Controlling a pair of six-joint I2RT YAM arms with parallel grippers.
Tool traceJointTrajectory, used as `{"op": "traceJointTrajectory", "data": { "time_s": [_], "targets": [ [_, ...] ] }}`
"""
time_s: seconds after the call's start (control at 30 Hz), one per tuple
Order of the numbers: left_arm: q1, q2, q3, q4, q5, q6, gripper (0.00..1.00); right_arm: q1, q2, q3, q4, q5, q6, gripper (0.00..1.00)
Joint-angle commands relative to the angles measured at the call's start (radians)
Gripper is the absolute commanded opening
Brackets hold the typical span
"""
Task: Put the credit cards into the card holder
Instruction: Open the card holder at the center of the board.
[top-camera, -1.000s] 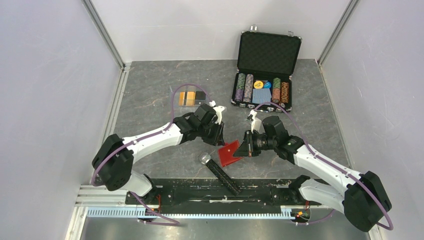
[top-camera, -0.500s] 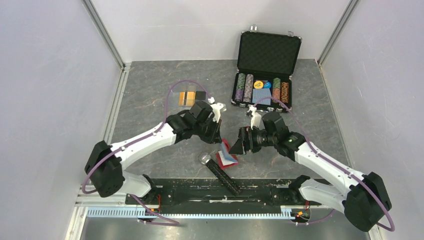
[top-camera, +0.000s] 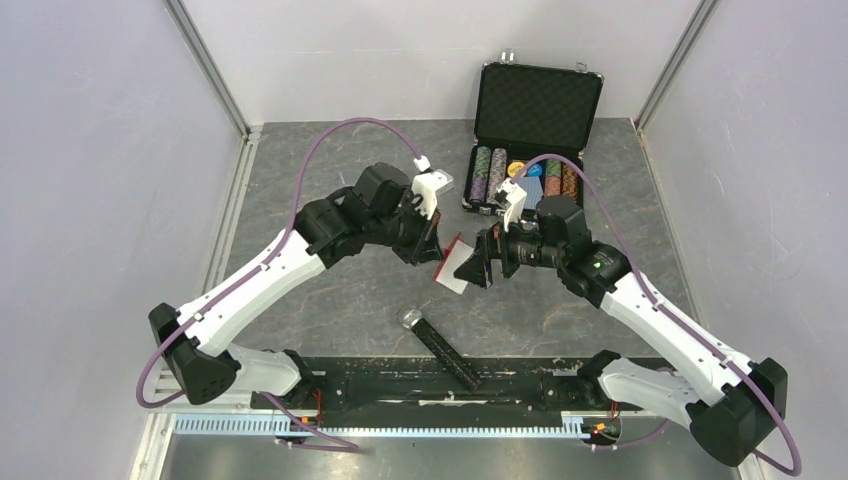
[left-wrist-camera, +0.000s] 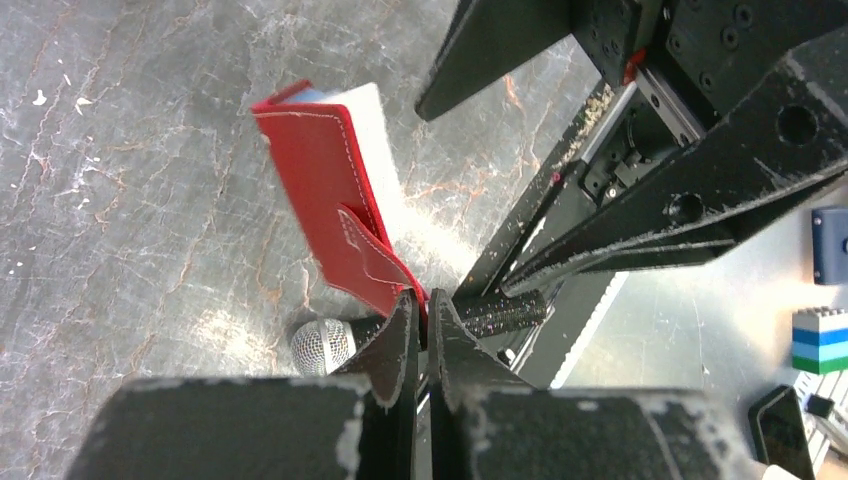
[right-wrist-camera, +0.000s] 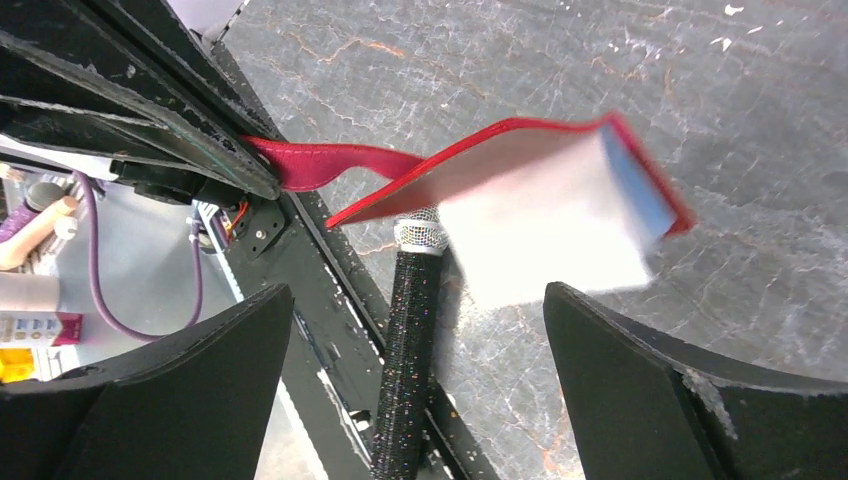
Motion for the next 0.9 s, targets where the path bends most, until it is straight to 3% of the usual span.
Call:
{"op": "traceJointTrajectory", "data": {
  "time_s": [0.0, 0.23, 0.53, 0.87],
  "targets": [
    [-0.001, 0.021, 0.083, -0.09, 0.068, 0.092, 0.02, 0.004, -0.015, 0.08, -0.007, 0.025, -0.109, 0.98],
    [-0.001, 0.026, 0.109, -0.1, 0.121, 0.092, 0.02, 0.005, -0.03, 0.1, -0.028, 0.02, -0.2, 0.98],
    [-0.002, 0.041, 0.137, -0.1, 0.162, 0.077, 0.02, 0.02, -0.051, 0.001, 0.099, -0.139, -0.156, 0.98],
    [-0.002, 0.051, 0.17, -0.086, 0.204, 0.063, 0.02, 0.05, -0.016, -0.023, 0.12, -0.037, -0.169, 0.96]
  ]
}}
